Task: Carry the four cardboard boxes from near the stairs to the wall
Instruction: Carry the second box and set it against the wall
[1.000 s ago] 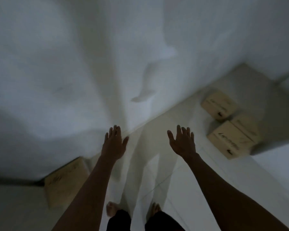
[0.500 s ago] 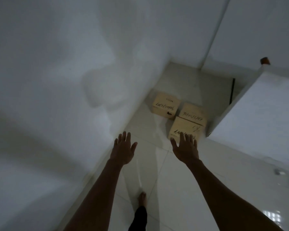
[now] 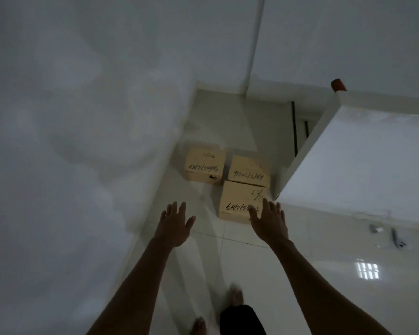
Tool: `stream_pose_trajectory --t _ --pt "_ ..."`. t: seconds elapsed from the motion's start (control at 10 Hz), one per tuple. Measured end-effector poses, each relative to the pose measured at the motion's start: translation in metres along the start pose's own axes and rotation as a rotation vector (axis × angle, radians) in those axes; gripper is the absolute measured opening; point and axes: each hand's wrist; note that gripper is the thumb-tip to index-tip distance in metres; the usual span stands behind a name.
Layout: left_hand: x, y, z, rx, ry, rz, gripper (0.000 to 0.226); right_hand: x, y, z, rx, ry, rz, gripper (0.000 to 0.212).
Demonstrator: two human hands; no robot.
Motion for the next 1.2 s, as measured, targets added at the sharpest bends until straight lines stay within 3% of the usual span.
stream_pose_trajectory --t 0.3,0.5,0.8,0.9,1.0,1.1,1.2 --pt "0.037 0.038 -0.184 -0.060 -0.122 0.034 0.066 0.024 0.049 -0.172 0.102 -0.114 0.029 0.064" --pt "0.091 0.050 -0.323 -0.100 -0.122 0.149 0.064 0.087 0.078 -0.287 0.194 -0.192 -0.057 0.057" --pt "0.267 -0.037 -0.513 -0.253 -0.185 0.284 0.067 0.303 0.160 -0.431 0.443 -0.321 -0.194 0.067" --pt "0.328 -0.072 -0.565 -0.319 -0.224 0.326 0.069 0.371 0.188 -0.467 0.506 -0.357 -0.229 0.087" --pt "0.379 -0.099 -0.607 -0.377 -0.215 0.383 0.075 0.421 0.205 -0.493 0.577 -0.342 -0.237 0.087" --pt "0.419 -0.114 -0.624 -0.476 -0.214 0.461 0.084 0.453 0.221 -0.515 0.660 -0.292 -0.304 0.100" --pt "0.426 -0.097 -0.657 -0.548 -0.182 0.568 0.075 0.468 0.228 -0.520 0.717 -0.277 -0.439 0.094"
Point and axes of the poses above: each hand's wrist, its own z-axis away from the middle knuckle, its own x-axis out of the palm, y = z × x, and after that the axes turned 13 degrees about z, right-handed
